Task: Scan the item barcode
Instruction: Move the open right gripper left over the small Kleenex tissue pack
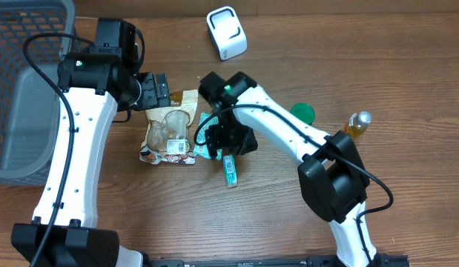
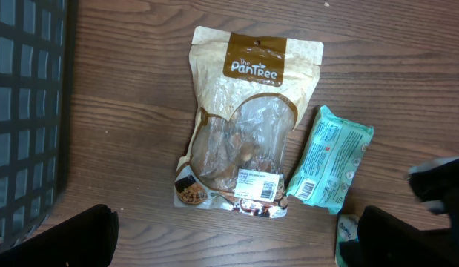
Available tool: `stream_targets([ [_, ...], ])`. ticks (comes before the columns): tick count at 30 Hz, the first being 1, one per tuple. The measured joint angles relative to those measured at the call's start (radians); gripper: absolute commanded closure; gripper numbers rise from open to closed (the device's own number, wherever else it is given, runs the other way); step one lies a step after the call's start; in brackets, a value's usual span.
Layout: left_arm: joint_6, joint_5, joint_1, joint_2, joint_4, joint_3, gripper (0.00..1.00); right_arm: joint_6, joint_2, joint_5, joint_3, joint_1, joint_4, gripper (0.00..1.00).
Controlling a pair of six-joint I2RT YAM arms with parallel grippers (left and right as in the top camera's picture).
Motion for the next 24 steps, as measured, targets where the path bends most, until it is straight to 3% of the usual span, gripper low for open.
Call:
stream_targets([
  [6, 0.0, 0.0, 0.0, 0.0, 0.0, 0.0, 0.0, 0.035, 0.0, 0.012, -0.053, 0.032, 0.01, 0.3],
  [10, 0.0, 0.0, 0.0, 0.0, 0.0, 0.0, 0.0, 0.052, 0.0, 0.021, -0.105, 0.047, 0.038, 0.5],
  [15, 0.0, 0.0, 0.0, 0.0, 0.0, 0.0, 0.01, 0.063, 0.0, 0.026, -0.122, 0.061, 0.05, 0.63],
  [24, 0.0, 0.0, 0.0, 0.0, 0.0, 0.0, 0.0, 0.098, 0.0, 0.114, -0.122, 0.064, 0.036, 0.76],
])
